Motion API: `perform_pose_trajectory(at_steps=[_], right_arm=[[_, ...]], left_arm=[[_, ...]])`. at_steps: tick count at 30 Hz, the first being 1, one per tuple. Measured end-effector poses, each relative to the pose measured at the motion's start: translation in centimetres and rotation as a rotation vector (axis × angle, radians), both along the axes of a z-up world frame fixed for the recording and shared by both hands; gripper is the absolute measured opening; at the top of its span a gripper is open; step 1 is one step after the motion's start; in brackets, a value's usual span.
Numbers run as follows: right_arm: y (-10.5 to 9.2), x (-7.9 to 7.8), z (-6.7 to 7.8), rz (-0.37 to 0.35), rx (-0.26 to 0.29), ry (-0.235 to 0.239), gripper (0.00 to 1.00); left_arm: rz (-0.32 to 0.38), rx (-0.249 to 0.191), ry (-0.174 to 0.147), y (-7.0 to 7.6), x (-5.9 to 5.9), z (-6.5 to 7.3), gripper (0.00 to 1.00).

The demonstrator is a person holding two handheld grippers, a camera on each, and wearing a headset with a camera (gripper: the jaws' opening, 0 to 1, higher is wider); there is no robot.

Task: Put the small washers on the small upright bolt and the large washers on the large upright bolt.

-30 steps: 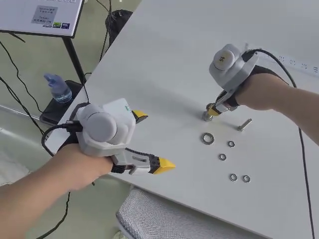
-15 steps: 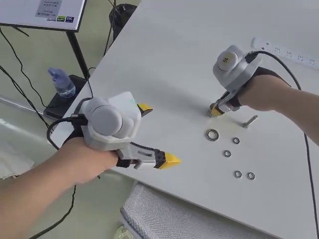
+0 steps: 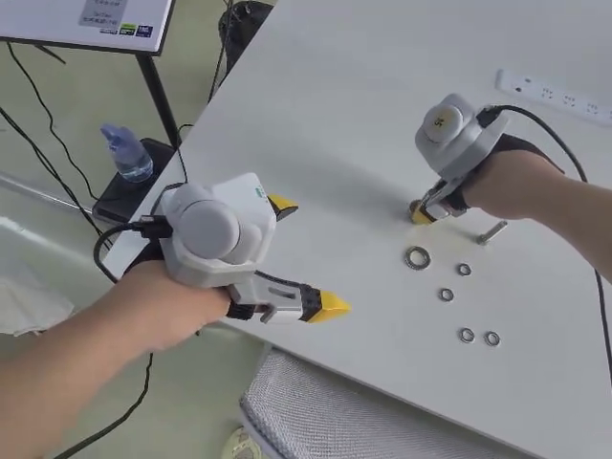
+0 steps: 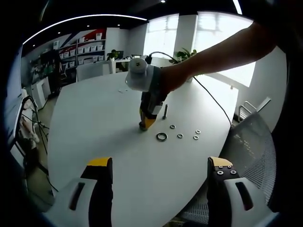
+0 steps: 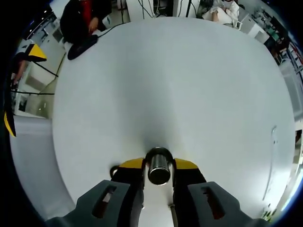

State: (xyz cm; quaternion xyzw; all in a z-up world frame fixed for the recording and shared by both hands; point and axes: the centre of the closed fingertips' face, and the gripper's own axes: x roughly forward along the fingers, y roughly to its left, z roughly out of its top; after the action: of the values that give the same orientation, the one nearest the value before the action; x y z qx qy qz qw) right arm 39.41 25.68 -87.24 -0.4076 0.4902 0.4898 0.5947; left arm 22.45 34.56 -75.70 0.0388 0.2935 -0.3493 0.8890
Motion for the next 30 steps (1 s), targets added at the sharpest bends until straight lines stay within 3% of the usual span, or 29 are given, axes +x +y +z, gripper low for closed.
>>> perform_pose_trajectory(at_steps=[9,30], right_arm=[[-0.18,-0.06,0.18,0.002,-0.014,-0.003,0.22],[-0.05,0.1,0.1,-0.017,0.01,0.018,0.24]], left_arm=[[-0.005,0.0,0.005,-0.17,-0.26,-0.3,0.81],[-0.013,0.009,0.013,0.28,-0.58,-0.26,0.79]])
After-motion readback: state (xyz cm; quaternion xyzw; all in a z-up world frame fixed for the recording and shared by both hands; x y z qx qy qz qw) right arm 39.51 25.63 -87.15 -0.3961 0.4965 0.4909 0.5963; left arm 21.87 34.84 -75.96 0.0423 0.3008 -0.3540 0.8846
